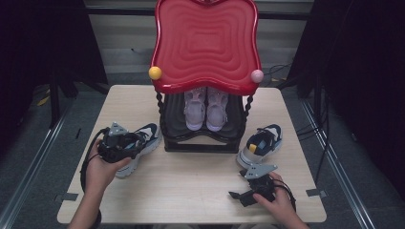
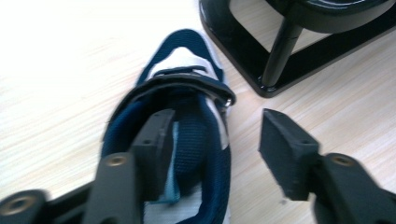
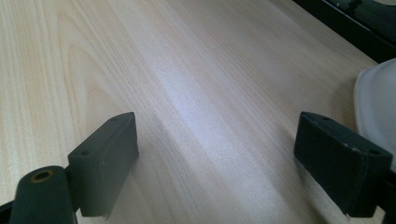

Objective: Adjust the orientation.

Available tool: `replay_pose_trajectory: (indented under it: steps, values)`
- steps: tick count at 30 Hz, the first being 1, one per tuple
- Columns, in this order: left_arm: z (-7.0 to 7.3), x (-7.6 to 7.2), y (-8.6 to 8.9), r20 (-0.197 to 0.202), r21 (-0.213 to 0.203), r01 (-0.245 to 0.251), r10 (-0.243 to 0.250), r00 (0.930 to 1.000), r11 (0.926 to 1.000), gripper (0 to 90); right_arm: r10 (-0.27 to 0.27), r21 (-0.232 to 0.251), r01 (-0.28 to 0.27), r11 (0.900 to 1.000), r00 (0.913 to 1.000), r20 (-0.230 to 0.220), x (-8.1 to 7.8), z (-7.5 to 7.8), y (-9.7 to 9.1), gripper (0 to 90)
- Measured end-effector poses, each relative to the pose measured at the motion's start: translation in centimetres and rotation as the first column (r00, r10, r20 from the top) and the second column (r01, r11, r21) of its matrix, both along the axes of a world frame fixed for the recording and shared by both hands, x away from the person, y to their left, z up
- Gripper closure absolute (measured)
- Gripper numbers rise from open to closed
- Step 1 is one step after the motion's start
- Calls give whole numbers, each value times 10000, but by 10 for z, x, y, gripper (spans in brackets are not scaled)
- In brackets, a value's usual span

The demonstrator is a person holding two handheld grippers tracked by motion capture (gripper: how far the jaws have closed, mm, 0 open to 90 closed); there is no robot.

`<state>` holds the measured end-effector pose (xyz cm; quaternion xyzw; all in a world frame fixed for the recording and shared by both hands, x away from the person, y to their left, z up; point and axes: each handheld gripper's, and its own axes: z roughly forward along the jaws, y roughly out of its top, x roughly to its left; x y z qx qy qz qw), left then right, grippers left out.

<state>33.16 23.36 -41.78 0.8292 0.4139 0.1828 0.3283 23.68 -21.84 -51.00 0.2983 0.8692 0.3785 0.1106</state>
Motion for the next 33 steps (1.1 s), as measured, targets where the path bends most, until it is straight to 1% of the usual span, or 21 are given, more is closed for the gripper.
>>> replay_pose_trajectory:
  steps: [1, 4, 6, 7, 8, 10, 13, 14, 16, 17, 19, 20, 21, 23, 25, 26, 29, 30, 31, 32, 33]
  values:
    - [1, -1, 3, 45, 118, -1, 0, 10000, 9999, 394, -1, 1, 1, 10000, 10000, -1, 0, 0, 0, 132]
    - [0, -5, 10, -52, 305, 215, -214, 9998, 9993, 390, -1, -1, 1, 10000, 10000, -2, 0, 0, 0, 132]
    - [-2, -7, 14, -333, 817, 634, -609, 9976, 9946, 396, -3, 3, 3, 10000, 10000, -2, 0, 0, 0, 132]
    - [-3, -8, 14, -232, 913, 693, -675, 9975, 9934, 401, 0, 0, 0, 10000, 10000, -3, 0, 0, 0, 132]
    - [-2, -10, 14, -323, 964, 651, -622, 9975, 9932, 416, 0, 1, 0, 10000, 10000, -3, 0, 0, 0, 132]
    - [0, -11, 15, -531, 890, 705, -659, 9964, 9935, 522, 0, 3, 0, 10000, 10000, -6, 0, 0, 0, 132]
    - [2, -11, 13, -785, 765, 672, -611, 9950, 9948, 552, 3, 6, -3, 10000, 10000, -2, 0, 0, 0, 132]
    - [1, -12, 11, -858, 596, 643, -591, 9946, 9961, 591, 8, 3, -8, 10000, 10000, 0, 0, 0, 0, 132]
    - [0, -12, 5, -1036, 419, 767, -720, 9920, 9962, 616, 2, 8, -2, 10000, 10000, -14, 0, 0, 0, 132]
    - [-1, -12, 3, -1084, 406, 858, -810, 9908, 9955, 631, 6, 7, -6, 10000, 10000, -13, 0, 0, 0, 132]
    - [-2, -11, -2, -1033, 481, 754, -701, 9922, 9960, 676, 12, 4, -12, 10000, 10000, -14, 0, 0, 0, 132]
    - [-2, -9, -3, -1152, 329, 597, -556, 9918, 9977, 699, 13, 5, -13, 10000, 10000, -13, 0, 0, 0, 132]
    - [-1, -8, -4, -1206, 367, 462, -414, 9918, 9983, 705, 11, 4, -11, 10000, 10000, -15, 0, 0, 0, 132]
    - [-1, -6, -6, -1266, 371, 492, -442, 9910, 9981, 717, 11, 2, -11, 10000, 10000, -14, 0, 0, 0, 132]
    - [-1, -5, -9, -1229, 366, 390, -342, 9918, 9986, 737, 15, 4, -15, 10000, 10000, -14, 0, 0, 0, 132]
    - [0, -5, -10, -1106, 426, 293, -244, 9936, 9987, 748, 19, 3, -19, 10000, 10000, -15, 0, 0, 0, 132]
    - [2, -4, -12, -736, 9, -4, 5, 9973, 10000, 774, 24, 4, -24, 10000, 10000, -16, 0, 0, 0, 132]
    - [3, -3, -13, -804, -108, 62, -70, 9967, 9999, 776, 26, 2, -26, 10000, 10000, -17, 0, 0, 0, 132]
    - [3, -3, -16, -757, -217, 91, -107, 9971, 9997, 777, 31, 0, -31, 10000, 10000, -17, 0, 0, 0, 132]
    - [4, -3, -18, -801, -122, 207, -217, 9966, 9997, 777, 32, 2, -32, 10000, 10000, -15, 0, 0, 0, 132]
    - [3, -3, -22, -784, -156, 271, -282, 9965, 9995, 777, 47, 39, -47, 10000, 10000, -15, 1, 0, 0, 131]
